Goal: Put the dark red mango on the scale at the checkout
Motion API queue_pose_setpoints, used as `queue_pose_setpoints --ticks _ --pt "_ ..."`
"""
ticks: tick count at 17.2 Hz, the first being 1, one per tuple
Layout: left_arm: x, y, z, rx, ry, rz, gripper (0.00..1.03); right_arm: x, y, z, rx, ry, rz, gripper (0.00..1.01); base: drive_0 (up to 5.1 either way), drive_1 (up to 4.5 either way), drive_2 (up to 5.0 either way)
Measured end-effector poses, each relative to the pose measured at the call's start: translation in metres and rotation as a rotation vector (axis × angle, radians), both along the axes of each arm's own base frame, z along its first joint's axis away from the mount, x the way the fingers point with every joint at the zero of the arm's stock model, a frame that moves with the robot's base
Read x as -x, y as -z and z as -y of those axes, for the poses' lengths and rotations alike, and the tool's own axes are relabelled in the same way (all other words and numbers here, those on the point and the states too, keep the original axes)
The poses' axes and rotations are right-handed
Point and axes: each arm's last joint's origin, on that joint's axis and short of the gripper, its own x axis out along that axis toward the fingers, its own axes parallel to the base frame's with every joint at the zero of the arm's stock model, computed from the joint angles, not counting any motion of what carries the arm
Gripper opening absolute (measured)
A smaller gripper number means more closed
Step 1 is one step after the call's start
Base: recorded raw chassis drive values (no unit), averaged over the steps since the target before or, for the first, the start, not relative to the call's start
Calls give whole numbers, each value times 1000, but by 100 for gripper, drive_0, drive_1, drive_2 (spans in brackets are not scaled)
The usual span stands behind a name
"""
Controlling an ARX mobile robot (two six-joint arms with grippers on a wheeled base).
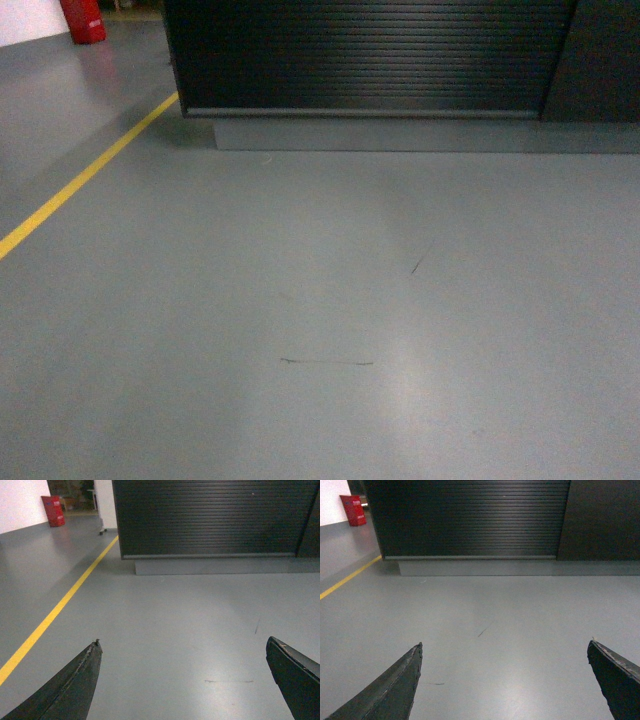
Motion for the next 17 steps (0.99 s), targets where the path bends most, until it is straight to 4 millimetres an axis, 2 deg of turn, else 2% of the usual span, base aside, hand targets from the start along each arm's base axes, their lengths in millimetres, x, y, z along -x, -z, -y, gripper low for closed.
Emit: queue_pose_setpoints --ticks 17 --pt "0 0 0 0 2 -2 98 0 0 0 0 0 -1 98 -1 428 -429"
